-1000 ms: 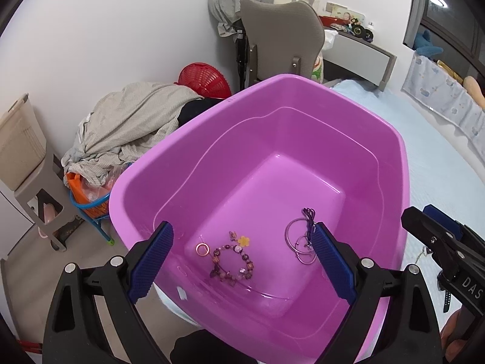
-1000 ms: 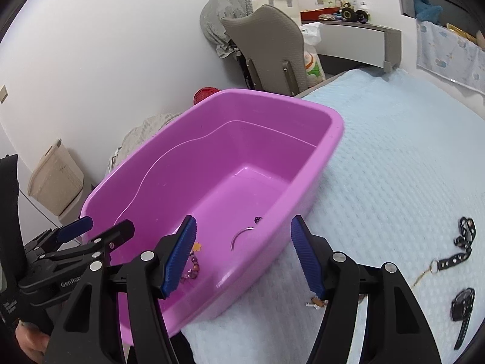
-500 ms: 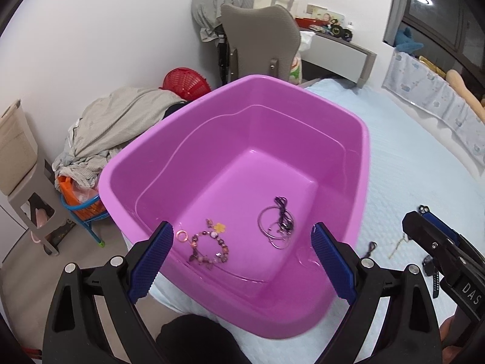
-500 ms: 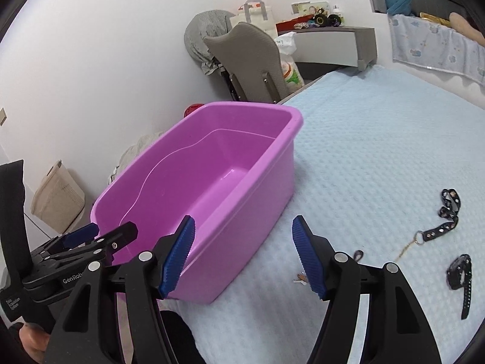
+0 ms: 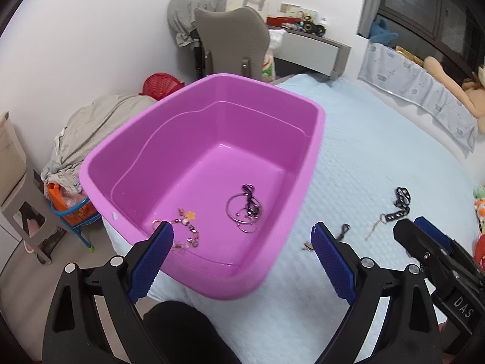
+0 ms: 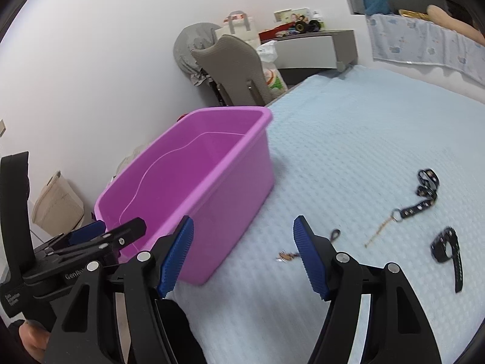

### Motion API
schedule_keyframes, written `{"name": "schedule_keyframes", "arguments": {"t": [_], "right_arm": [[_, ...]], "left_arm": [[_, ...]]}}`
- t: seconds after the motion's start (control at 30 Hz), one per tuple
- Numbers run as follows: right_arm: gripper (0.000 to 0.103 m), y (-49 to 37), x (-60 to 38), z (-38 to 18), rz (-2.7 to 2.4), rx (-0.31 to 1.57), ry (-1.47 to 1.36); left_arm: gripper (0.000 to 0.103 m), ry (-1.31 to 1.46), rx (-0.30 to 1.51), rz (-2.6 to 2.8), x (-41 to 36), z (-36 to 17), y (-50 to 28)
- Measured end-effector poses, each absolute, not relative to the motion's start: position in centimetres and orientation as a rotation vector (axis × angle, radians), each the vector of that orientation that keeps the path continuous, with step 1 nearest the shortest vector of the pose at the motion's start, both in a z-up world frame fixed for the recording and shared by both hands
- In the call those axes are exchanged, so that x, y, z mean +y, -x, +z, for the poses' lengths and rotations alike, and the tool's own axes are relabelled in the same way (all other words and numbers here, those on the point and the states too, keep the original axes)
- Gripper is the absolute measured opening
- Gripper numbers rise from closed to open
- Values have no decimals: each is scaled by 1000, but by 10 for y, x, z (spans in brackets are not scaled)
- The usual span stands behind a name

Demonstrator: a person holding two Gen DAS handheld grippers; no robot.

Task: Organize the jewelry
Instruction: 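Move both tools back over the jewelry on the quilt, then grasp the brown leather cord necklace with the left tool while the right tool grasps the yellow flower keychain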

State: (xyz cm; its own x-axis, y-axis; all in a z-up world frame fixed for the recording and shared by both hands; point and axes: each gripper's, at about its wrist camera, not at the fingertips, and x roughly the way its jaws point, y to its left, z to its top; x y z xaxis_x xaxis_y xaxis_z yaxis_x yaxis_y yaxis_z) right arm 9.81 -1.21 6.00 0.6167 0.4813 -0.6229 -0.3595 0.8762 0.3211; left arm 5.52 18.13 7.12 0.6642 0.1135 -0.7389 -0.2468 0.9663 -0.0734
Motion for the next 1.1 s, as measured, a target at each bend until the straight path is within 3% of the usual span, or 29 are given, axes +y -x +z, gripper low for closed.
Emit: {"name": "schedule_keyframes", "arguments": {"t": [0.33,0.7,1.1], "right_arm": [[66,-54,-84,33,368,782,-211],[66,-1,-159,-16,179,834,-214],[66,6,-170,-67,121,888,-240]], "left_arm": [[91,131,822,113,135,62,-47],[91,48,872,23,83,19,-42],[91,0,925,-40,59,-40,-51]]}}
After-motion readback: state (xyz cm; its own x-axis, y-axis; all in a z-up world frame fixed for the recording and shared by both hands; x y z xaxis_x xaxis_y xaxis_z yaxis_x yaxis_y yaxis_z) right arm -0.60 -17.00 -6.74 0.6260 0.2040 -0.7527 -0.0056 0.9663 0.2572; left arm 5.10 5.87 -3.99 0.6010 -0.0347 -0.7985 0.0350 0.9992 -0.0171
